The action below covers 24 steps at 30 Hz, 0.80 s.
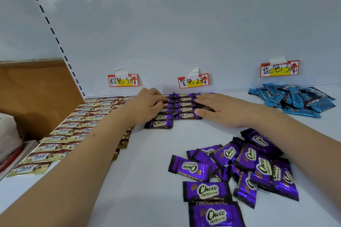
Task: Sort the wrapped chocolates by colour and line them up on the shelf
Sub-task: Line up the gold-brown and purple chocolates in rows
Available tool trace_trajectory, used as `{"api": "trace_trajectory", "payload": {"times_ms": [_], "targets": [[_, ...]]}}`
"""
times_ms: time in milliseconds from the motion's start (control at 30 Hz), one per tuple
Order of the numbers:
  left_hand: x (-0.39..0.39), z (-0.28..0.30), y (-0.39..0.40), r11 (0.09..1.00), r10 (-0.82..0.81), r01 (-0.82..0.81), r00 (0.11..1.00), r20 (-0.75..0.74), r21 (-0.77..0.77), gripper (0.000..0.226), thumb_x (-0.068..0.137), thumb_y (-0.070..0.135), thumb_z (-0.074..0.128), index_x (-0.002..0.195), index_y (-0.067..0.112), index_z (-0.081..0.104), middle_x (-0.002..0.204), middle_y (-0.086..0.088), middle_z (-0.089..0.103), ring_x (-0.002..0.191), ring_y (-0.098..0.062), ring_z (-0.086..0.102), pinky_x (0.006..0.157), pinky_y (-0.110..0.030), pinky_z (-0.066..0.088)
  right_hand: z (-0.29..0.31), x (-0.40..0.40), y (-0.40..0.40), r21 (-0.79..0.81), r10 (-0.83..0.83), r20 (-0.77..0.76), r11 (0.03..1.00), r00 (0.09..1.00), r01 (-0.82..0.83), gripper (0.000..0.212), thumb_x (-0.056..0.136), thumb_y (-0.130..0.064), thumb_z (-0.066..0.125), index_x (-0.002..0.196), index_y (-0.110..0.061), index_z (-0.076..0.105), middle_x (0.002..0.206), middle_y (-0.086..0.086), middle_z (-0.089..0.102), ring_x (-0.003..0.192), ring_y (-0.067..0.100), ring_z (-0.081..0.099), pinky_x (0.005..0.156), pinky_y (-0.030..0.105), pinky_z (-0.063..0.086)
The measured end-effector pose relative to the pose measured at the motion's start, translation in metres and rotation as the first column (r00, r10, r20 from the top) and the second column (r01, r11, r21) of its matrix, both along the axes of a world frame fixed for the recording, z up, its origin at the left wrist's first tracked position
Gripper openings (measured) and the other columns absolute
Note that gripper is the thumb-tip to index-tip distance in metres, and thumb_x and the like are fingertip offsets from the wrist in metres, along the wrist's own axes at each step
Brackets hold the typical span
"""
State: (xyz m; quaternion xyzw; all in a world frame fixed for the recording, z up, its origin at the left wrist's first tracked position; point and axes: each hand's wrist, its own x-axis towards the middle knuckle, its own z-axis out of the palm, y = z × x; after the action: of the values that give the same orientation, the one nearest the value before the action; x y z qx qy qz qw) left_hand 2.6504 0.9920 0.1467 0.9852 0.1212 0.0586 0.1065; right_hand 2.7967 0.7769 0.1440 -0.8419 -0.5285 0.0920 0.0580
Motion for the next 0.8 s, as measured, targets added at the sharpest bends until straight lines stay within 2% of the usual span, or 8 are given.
{"api": "trace_trajectory", "payload": {"times_ms": [100,233,333,433,500,600,667,800], "targets": [[0.000,0.000,0.000,1.000,0.000,0.000,1.000,-0.013,-0.026,0.041,0.105,0.026,0.032,0.142,0.024,0.049,0.140,0.003,0.043,0.126,-0.014,0.034,0.098,-0.024,0.025,-0.001,-0.001,0.001,0.008,0.000,-0.001,1.000,1.000,0.000,0.083,0.086,-0.072,0.018,0.156,-0.027,0.020,0.163,-0.009,0.013,0.149,0.008,0.010,0.122,0.031,0.008],[-0.003,0.004,-0.004,0.998,-0.019,0.021,0.999,0.040,-0.062,0.040,0.104,0.028,0.038,0.142,0.027,0.049,0.137,0.003,0.044,0.125,-0.014,0.034,0.099,-0.026,0.026,0.002,0.001,-0.001,0.058,0.014,-0.028,0.998,1.000,-0.013,0.088,0.080,-0.074,0.017,0.155,-0.027,0.022,0.162,-0.010,0.016,0.148,0.008,0.013,0.122,0.032,0.010],[-0.013,0.014,-0.006,0.989,-0.063,0.071,0.996,0.070,-0.129,0.031,0.098,0.032,0.052,0.128,0.035,0.059,0.121,0.011,0.050,0.112,-0.009,0.044,0.092,-0.026,0.035,0.009,-0.001,-0.005,0.159,0.065,0.004,0.985,0.998,-0.065,0.065,0.094,-0.060,0.034,0.150,-0.027,0.037,0.155,-0.011,0.033,0.140,0.007,0.030,0.116,0.023,0.020],[-0.024,0.025,-0.008,0.977,-0.074,0.087,0.995,0.074,-0.194,0.015,0.090,0.034,0.066,0.104,0.038,0.065,0.097,0.011,0.059,0.088,-0.008,0.056,0.074,-0.022,0.042,0.015,-0.007,-0.007,0.238,0.149,0.020,0.960,0.989,-0.149,0.042,0.097,-0.046,0.048,0.135,-0.031,0.055,0.136,-0.014,0.053,0.125,0.004,0.046,0.108,0.025,0.034],[-0.029,0.028,-0.009,0.976,-0.064,0.064,0.998,0.009,-0.210,0.012,0.087,0.037,0.069,0.098,0.037,0.066,0.089,0.010,0.062,0.081,-0.008,0.058,0.070,-0.022,0.044,0.016,-0.011,-0.005,0.223,0.200,0.033,0.953,0.979,-0.203,0.037,0.098,-0.041,0.050,0.133,-0.032,0.057,0.134,-0.016,0.054,0.124,0.001,0.045,0.107,0.022,0.033],[-0.030,0.027,-0.012,0.979,-0.058,0.037,0.993,-0.101,-0.198,0.010,0.086,0.040,0.070,0.095,0.037,0.066,0.086,0.010,0.063,0.080,-0.009,0.059,0.070,-0.024,0.044,0.011,-0.013,-0.002,0.144,0.239,0.047,0.959,0.970,-0.244,0.038,0.100,-0.037,0.049,0.138,-0.036,0.053,0.142,-0.018,0.046,0.128,-0.003,0.038,0.104,0.011,0.023],[-0.030,0.027,-0.012,0.980,-0.046,0.024,0.993,-0.112,-0.195,0.009,0.085,0.042,0.070,0.092,0.037,0.066,0.086,0.010,0.064,0.082,-0.009,0.060,0.070,-0.023,0.044,0.009,-0.013,0.000,0.130,0.241,0.053,0.961,0.969,-0.246,0.039,0.100,-0.034,0.051,0.139,-0.039,0.051,0.144,-0.019,0.044,0.131,-0.002,0.036,0.101,0.010,0.021],[-0.031,0.028,-0.012,0.981,-0.024,0.000,0.992,-0.122,-0.194,0.011,0.086,0.044,0.069,0.093,0.036,0.065,0.089,0.010,0.064,0.084,-0.010,0.061,0.069,-0.023,0.044,0.009,-0.015,0.003,0.156,0.235,0.066,0.958,0.970,-0.242,0.038,0.099,-0.030,0.053,0.137,-0.037,0.053,0.142,-0.015,0.048,0.128,0.001,0.039,0.102,0.013,0.026]]}}
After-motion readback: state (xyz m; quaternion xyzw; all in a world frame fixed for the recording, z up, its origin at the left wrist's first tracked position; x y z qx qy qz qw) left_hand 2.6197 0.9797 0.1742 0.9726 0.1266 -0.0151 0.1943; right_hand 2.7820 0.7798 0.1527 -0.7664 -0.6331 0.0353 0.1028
